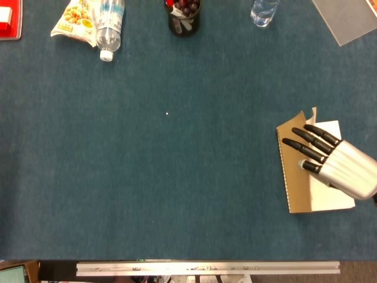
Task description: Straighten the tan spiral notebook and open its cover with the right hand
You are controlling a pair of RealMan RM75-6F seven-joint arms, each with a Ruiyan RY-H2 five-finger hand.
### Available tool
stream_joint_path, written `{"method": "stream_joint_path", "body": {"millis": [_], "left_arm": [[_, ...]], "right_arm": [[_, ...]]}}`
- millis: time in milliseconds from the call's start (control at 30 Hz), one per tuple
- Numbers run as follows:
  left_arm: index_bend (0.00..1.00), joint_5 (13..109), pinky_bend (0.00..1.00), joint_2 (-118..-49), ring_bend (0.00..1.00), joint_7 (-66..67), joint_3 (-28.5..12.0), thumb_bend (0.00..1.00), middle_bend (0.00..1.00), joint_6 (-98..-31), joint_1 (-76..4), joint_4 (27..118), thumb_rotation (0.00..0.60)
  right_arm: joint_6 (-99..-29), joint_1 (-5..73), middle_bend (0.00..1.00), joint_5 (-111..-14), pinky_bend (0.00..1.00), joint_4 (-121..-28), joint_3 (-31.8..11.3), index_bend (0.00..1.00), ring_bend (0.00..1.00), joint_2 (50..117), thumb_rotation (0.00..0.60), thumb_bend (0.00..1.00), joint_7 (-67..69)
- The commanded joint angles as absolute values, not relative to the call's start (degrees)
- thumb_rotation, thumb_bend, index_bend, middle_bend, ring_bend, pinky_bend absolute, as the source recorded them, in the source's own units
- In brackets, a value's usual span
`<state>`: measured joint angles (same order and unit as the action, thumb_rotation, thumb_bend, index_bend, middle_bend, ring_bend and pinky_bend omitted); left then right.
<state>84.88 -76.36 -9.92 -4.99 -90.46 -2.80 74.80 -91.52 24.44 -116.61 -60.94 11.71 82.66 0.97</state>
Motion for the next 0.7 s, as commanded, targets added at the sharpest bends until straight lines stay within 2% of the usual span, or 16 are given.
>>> {"method": "stream_joint_path", "body": {"millis": [33,133,300,500,700], "left_arm": [[0.26,84.85,0.28,-76.38,0.11,-10.04,-5.0,0.36,0.06,-90.47,-2.77,74.73,0.6],[0.26,84.84,0.28,-76.4,0.11,-10.14,-5.02,0.36,0.06,-90.51,-2.75,74.68,0.6],[0.26,84.81,0.28,-76.45,0.11,-10.19,-5.0,0.36,0.06,-90.43,-2.74,74.58,0.6],[0.26,84.71,0.28,-76.42,0.11,-10.43,-5.03,0.36,0.06,-90.46,-2.65,74.48,0.6],[0.26,84.65,0.28,-76.34,0.11,-10.71,-5.04,0.36,0.06,-90.51,-2.56,74.37,0.6]], "right_arm": [[-91.97,24.71,0.17,-116.9,0.16,-60.09,11.24,0.65,0.04,83.82,0.6,0.44,1.62],[-92.22,24.81,0.17,-117.01,0.16,-59.29,10.99,0.56,0.04,85.09,0.6,0.44,2.21],[-92.68,25.03,0.17,-117.01,0.16,-57.57,10.46,0.37,0.04,87.64,0.6,0.43,3.41],[-93.18,25.66,0.17,-116.76,0.16,-55.53,9.54,0.3,0.04,91.24,0.6,0.41,5.15],[-93.33,26.44,0.17,-116.65,0.16,-53.31,9.1,0.3,0.04,94.7,0.6,0.41,6.93]]}}
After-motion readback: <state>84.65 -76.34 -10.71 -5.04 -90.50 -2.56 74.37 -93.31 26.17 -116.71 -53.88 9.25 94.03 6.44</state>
